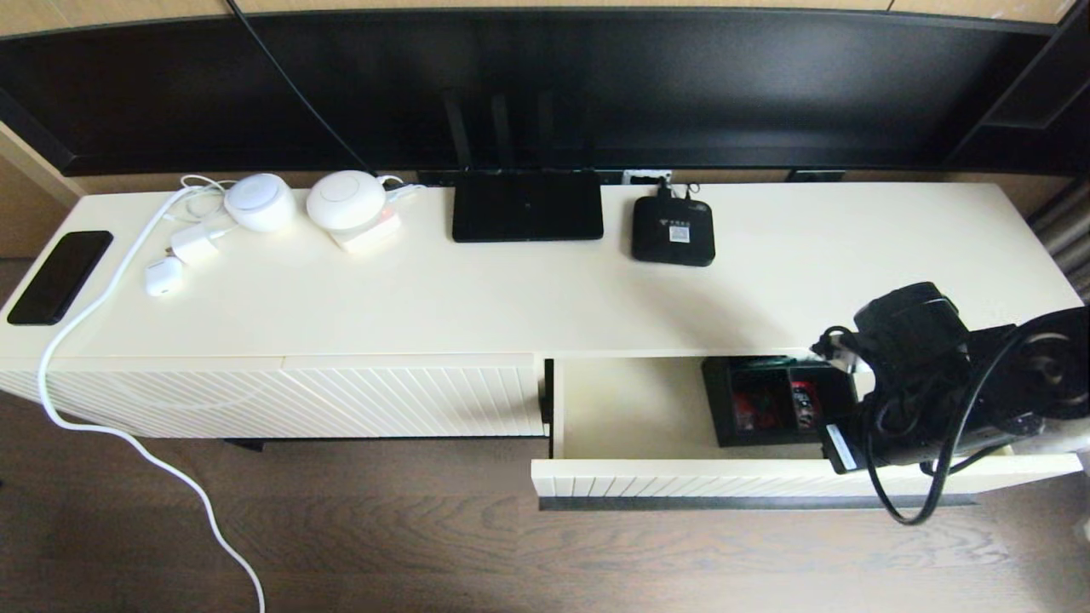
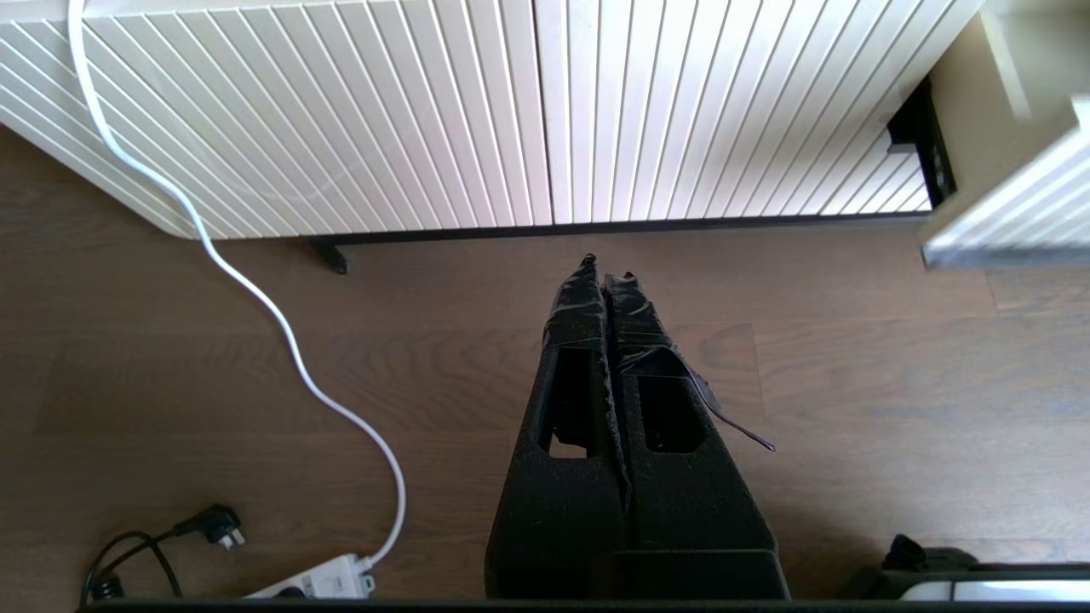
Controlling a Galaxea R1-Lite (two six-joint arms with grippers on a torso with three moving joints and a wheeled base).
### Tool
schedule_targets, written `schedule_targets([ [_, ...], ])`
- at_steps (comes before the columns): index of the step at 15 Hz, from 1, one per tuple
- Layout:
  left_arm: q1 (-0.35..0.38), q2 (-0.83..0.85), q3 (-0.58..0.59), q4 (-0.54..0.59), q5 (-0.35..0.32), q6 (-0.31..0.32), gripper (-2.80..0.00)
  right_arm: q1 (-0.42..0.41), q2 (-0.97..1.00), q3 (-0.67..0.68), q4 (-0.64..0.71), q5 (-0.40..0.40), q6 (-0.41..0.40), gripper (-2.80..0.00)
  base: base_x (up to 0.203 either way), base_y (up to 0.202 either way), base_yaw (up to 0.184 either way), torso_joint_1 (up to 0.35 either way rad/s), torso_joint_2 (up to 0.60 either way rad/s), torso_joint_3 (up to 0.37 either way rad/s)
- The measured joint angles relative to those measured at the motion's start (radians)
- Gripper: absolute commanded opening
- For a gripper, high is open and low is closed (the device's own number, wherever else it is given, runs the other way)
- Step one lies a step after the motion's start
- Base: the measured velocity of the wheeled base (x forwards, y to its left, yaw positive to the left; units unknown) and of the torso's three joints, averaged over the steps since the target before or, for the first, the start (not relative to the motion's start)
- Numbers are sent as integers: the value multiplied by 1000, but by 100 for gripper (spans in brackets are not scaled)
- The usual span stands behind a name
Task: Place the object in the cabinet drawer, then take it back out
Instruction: Open the drawer
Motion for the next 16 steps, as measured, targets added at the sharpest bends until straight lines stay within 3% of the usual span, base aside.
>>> schedule_targets([
  [10,0,0,0,-1,0,0,-280,71,-97,267,-58,8,0,-280,0,0,0,0,0,0],
  [16,0,0,0,0,0,0,-280,67,-116,253,-79,-19,1,-280,0,0,0,0,0,0],
])
